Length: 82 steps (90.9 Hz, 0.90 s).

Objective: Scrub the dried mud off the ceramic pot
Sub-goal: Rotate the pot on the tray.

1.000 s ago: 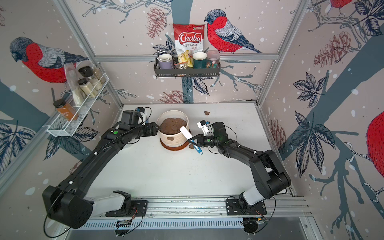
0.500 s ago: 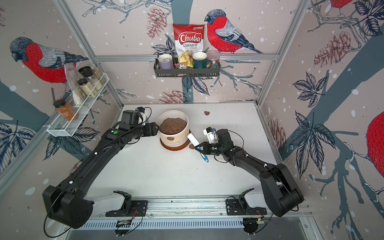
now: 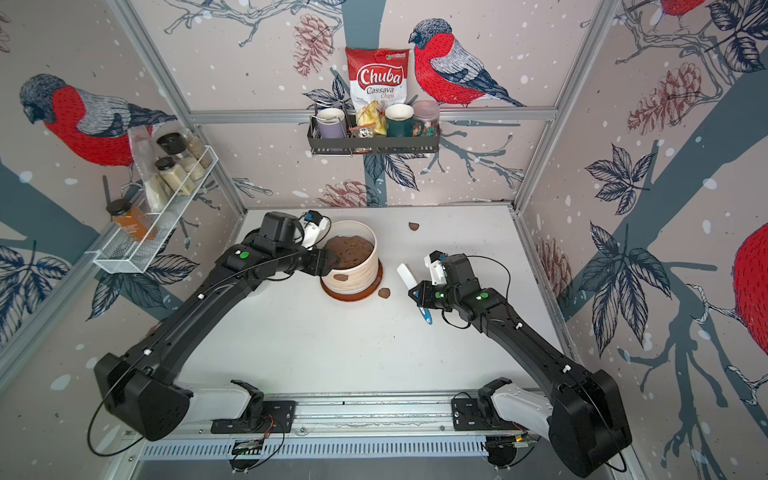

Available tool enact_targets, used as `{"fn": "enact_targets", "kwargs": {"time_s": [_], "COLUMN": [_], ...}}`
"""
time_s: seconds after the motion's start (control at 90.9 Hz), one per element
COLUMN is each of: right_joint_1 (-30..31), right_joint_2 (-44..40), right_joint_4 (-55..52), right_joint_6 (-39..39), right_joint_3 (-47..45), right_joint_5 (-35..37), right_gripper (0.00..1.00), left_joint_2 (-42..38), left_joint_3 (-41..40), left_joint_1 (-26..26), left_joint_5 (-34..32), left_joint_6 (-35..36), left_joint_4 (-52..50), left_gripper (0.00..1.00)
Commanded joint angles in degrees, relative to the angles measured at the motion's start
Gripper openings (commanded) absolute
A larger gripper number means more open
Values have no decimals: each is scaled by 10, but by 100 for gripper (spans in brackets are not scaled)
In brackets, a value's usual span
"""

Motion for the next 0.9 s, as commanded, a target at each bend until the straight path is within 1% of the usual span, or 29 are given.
{"fn": "enact_targets", "kwargs": {"time_s": [0.0,0.11,0.22,0.308,0.352,0.462,0.539,0.594,0.825,0.891], "right_joint_1": [-3,-2,2,7,9,15,17,18,18,19], "right_joint_2": [-5,7,35,55,70,103,106,105,99,96], "right_joint_4": [-22,-14,-15,-20,-22,-37,-38,-39,-44,-48], "right_joint_6": [12,30,48,62,67,63,62,60,57,57], "right_joint_3": [3,1,4,13,21,46,52,55,53,50], "right_joint_5": [33,16,-17,-24,-40,-52,-46,-46,-39,-32], "right_gripper": [0,0,0,0,0,0,0,0,0,0], "left_joint_2": [56,113,150,171,181,206,225,239,267,272], "left_joint_3": [57,109,144,157,161,173,179,187,219,227], "left_joint_1": [-17,-20,-20,-28,-33,-55,-63,-64,-64,-66], "left_joint_5": [-45,-70,-75,-72,-72,-97,-125,-132,-108,-103], "left_joint_6": [82,94,103,108,116,133,132,125,92,75], "left_joint_4": [-106,-143,-165,-177,-182,-208,-219,-225,-231,-231], "left_gripper": [69,66,63,61,61,60,54,49,27,24]}}
